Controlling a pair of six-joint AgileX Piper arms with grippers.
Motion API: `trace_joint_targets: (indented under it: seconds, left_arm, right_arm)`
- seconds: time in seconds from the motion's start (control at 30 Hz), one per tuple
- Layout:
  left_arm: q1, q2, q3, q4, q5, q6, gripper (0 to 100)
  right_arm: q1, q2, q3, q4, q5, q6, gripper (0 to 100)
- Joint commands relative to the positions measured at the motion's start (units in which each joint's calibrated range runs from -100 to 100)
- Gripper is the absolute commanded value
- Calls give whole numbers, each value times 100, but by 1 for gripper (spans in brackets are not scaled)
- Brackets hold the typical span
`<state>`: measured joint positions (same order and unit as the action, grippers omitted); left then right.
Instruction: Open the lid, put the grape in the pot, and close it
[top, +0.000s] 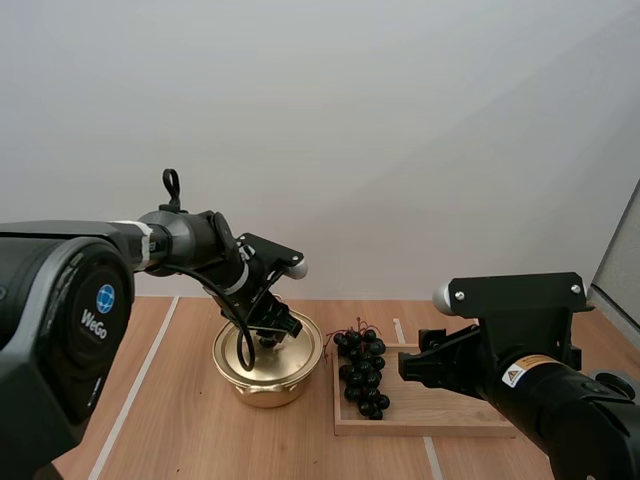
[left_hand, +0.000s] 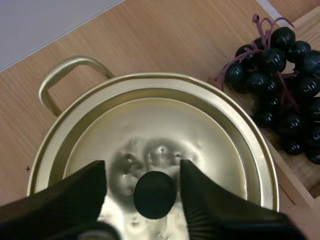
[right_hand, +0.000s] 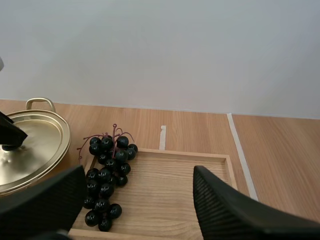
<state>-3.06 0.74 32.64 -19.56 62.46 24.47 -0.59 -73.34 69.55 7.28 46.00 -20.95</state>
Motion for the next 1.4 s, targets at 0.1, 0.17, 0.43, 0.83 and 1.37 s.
trace_joint_targets:
  seconds: [0.1, 0.17, 0.43, 0.83, 1.37]
  left_arm:
    - [-21, -7, -55, 67, 248, -46, 0]
    - [-21, -74, -71, 67, 337, -46, 0]
    - [-21, -1166, -932, 34, 1056, -235, 0]
    - [-21, -3025, -3100, 380, 1826, -386, 0]
    - [-21, -3901, -3946, 750, 2060, -574, 0]
  right_arm:
    - [-28, -2, -44, 16, -98, -66, 100]
    - [-28, -2, -44, 16, -98, -91, 100]
    - [-28, 170, -109, 1134, 345, -1515, 100]
    - [-28, 2389, -1203, 2614, 881, -2320, 100]
    - [391, 5553, -1851, 2844, -412, -2646, 100]
